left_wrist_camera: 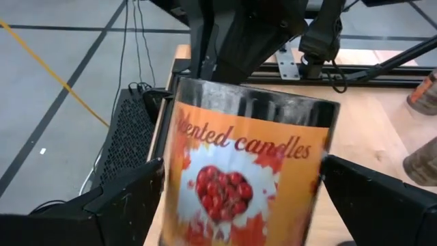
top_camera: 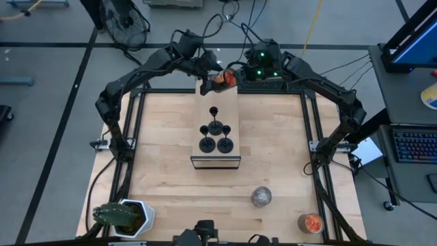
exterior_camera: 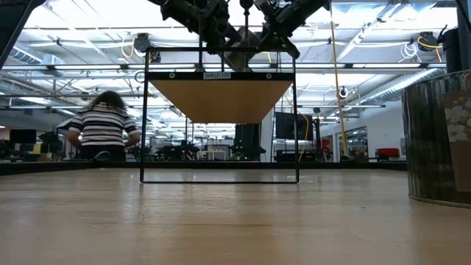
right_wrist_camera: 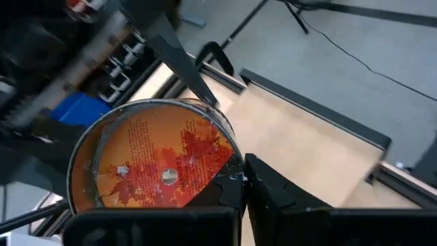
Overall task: Pick & Place candle stick holders
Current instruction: Put the top orange scented candle on the shelf
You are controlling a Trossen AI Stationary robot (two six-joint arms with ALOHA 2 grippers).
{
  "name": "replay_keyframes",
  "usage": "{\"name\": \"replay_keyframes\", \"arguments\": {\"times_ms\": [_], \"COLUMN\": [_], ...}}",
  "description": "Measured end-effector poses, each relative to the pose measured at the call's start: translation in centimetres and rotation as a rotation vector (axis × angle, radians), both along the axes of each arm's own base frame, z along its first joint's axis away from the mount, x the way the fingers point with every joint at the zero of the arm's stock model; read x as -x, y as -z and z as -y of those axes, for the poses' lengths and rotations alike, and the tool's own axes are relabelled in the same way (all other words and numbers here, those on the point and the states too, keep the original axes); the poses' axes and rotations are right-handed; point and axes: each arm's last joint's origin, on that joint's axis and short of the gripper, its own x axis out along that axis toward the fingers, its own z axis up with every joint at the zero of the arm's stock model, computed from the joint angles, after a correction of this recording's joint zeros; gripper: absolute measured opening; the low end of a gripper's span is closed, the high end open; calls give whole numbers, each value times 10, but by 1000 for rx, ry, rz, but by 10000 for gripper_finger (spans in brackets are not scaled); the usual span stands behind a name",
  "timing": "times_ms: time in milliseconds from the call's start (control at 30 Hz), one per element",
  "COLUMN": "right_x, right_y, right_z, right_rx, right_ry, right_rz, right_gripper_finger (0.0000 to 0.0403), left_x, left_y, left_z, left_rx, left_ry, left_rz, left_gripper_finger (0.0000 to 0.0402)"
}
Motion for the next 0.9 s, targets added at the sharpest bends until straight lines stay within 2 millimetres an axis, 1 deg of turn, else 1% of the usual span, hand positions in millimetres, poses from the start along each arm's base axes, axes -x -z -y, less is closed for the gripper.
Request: {"name": "replay_keyframes", "arguments": {"times_ms": [167,567,767,900], "right_x": [-3,-4,-5,-5], "right_y": [-2,-4,-4,-4], "right_z": [-2,-4,-5,-5], "right_rx": [5,12,8,9], "right_ry": [-14,-21,-33,-31], "right_rz": [27,38,42,42], "right_gripper_finger": [0,0,0,0], "left_x": [-2,-3,-8,-11], "left_y": [1,0,1,1], "left_z": [4,4,9,13], "left_rx": [-2,-37,-42,-70], "left_ry": [7,16,26,-14], "left_rz": [-8,-3,-8,-30], "left_gripper_finger": [395,395,395,395]}}
